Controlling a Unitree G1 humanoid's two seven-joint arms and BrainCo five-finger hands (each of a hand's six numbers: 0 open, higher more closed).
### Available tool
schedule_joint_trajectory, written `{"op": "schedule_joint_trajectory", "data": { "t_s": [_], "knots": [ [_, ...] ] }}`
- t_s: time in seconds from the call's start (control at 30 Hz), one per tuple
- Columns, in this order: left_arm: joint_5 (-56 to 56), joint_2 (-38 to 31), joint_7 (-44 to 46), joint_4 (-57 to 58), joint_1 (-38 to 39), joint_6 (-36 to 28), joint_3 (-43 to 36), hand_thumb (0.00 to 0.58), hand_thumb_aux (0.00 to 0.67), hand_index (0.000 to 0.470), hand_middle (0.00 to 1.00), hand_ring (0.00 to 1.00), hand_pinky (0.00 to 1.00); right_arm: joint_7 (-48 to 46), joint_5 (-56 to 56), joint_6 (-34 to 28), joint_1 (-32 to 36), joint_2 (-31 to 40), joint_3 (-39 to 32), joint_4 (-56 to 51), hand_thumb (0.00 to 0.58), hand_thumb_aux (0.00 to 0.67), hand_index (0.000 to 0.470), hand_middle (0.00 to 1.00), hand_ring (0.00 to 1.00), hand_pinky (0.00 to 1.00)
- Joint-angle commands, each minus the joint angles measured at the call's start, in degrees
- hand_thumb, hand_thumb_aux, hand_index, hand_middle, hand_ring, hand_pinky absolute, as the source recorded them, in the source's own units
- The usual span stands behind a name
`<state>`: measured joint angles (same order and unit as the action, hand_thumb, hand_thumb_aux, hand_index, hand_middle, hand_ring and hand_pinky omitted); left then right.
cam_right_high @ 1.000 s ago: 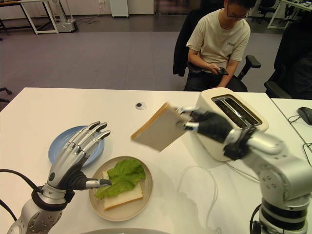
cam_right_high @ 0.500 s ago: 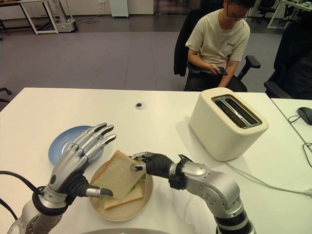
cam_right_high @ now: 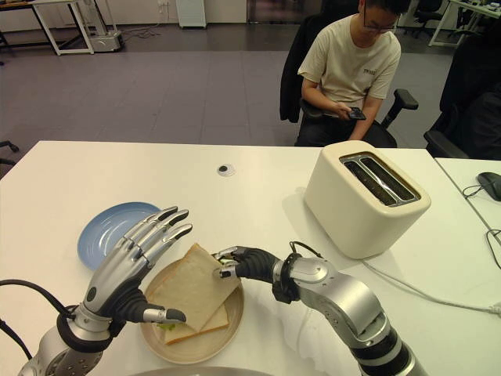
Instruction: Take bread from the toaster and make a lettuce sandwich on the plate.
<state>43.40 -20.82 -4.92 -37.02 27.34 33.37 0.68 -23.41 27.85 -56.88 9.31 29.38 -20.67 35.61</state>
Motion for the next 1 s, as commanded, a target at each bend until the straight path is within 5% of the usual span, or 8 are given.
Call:
{"op": "schedule_joint_trajectory", "data": {
  "t_s": [0.03, 0.53, 0.67, 0.73, 0.77, 0.8, 0.83, 1.0],
  "knots": [
    [0.5, 0.1, 0.8, 0.4, 0.7, 0.0, 0.0, 0.0, 0.0, 0.0, 0.0, 0.0, 0.0, -0.8, -2.2, 1.2, 1.2, 0.7, -0.7, -0.2, 0.0, 0.0, 0.0, 0.0, 0.0, 0.0],
    [-5.1, -0.8, 3.0, 3.5, 0.7, -1.9, 1.6, 0.0, 0.0, 0.0, 0.0, 0.0, 0.0, -12.9, -4.5, 13.2, 0.9, 12.9, 9.0, 8.1, 0.0, 0.0, 0.0, 0.0, 0.0, 0.0],
    [-38.9, -8.1, 20.3, 2.9, 3.9, -11.4, -2.9, 0.0, 0.0, 0.0, 0.0, 0.0, 0.0, -20.4, -1.0, 21.4, -9.2, 15.0, 14.9, 9.1, 0.0, 0.0, 0.0, 0.0, 0.0, 0.0],
    [-54.8, -16.2, 31.3, 0.4, 7.2, -12.3, -4.3, 0.0, 0.0, 0.0, 0.0, 0.0, 0.0, -24.0, -1.3, 26.0, -14.7, 16.0, 16.2, 7.9, 0.201, 0.129, 0.09, 0.0, 0.0, 0.0],
    [-61.1, -19.7, 36.5, 0.3, 8.9, -12.3, -2.8, 0.514, 0.444, 0.311, 0.0, 0.0, 0.0, -25.8, -1.2, 27.8, -17.1, 16.4, 16.3, 7.5, 0.52, 0.455, 0.319, 0.0, 0.0, 0.0],
    [-67.9, -23.0, 42.6, 1.2, 11.0, -13.9, 0.2, 0.58, 0.67, 0.47, 0.08, 0.08, 0.08, -27.6, -0.8, 28.9, -19.6, 16.8, 16.1, 7.3, 0.58, 0.665, 0.466, 0.0, 0.0, 0.0],
    [-73.2, -26.0, 48.6, 3.2, 12.9, -15.7, 3.8, 0.58, 0.67, 0.47, 0.21, 0.21, 0.21, -29.2, -0.9, 30.1, -21.9, 17.3, 14.9, 7.2, 0.58, 0.67, 0.47, 0.43, 0.43, 0.43],
    [-76.4, -36.2, 68.4, 12.2, 21.0, -19.7, 13.8, 0.58, 0.67, 0.47, 1.0, 1.0, 1.0, -35.2, -6.3, 35.5, -28.6, 20.1, 6.0, 7.4, 0.58, 0.67, 0.47, 1.0, 1.0, 1.0]
  ]
}}
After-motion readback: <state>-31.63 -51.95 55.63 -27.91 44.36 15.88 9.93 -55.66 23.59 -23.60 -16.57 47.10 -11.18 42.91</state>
